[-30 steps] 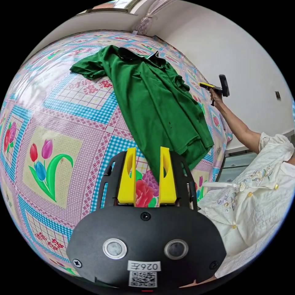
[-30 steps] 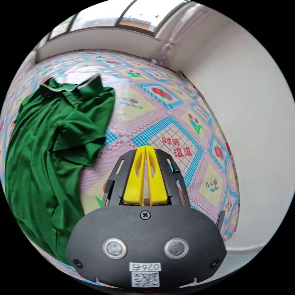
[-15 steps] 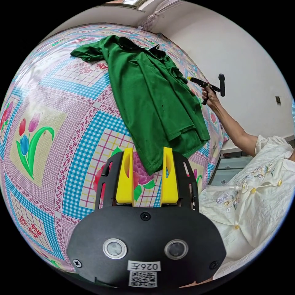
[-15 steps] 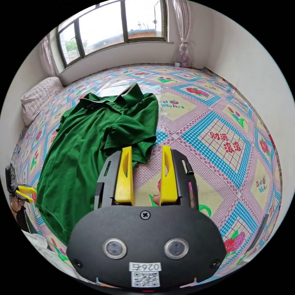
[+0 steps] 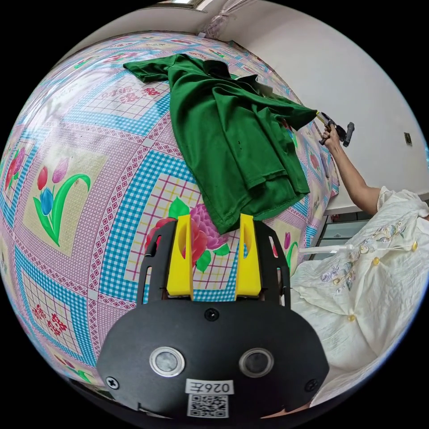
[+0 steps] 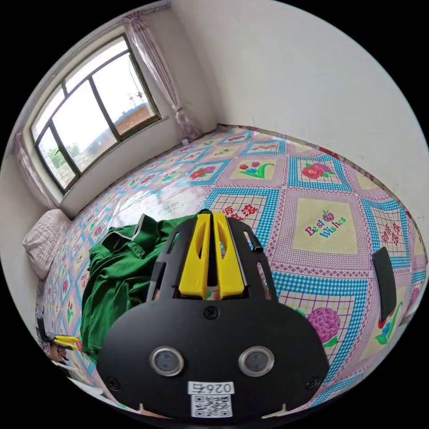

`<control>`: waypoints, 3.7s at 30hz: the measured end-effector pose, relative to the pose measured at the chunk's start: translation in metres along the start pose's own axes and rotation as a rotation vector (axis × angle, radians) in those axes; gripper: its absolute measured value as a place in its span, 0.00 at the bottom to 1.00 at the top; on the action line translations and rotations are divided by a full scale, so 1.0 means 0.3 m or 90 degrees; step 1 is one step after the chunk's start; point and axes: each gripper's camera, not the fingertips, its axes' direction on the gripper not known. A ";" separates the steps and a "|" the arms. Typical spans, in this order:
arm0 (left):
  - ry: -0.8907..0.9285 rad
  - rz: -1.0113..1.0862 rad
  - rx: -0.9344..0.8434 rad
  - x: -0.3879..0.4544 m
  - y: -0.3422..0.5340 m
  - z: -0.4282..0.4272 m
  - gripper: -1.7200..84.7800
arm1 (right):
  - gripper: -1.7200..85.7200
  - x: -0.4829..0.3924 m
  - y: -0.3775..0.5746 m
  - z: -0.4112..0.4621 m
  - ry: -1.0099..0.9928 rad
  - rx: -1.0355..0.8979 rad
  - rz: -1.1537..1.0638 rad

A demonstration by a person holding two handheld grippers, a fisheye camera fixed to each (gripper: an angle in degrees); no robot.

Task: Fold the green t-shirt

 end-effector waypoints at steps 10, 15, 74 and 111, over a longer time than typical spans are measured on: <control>-0.014 0.055 -0.006 0.117 0.027 0.083 0.18 | 0.07 -0.217 0.469 -0.282 -0.165 -0.069 -0.125; -0.061 0.109 -0.003 0.223 0.069 0.114 0.21 | 0.07 -0.579 0.892 -0.328 -0.048 -0.186 -0.364; 0.065 -0.002 0.151 0.202 0.451 -0.039 0.01 | 0.00 -0.490 1.070 -0.211 -0.199 -0.247 -0.157; 0.026 0.299 0.672 0.828 1.134 -1.686 0.01 | 0.01 -1.237 0.408 -2.274 -0.009 0.404 -0.304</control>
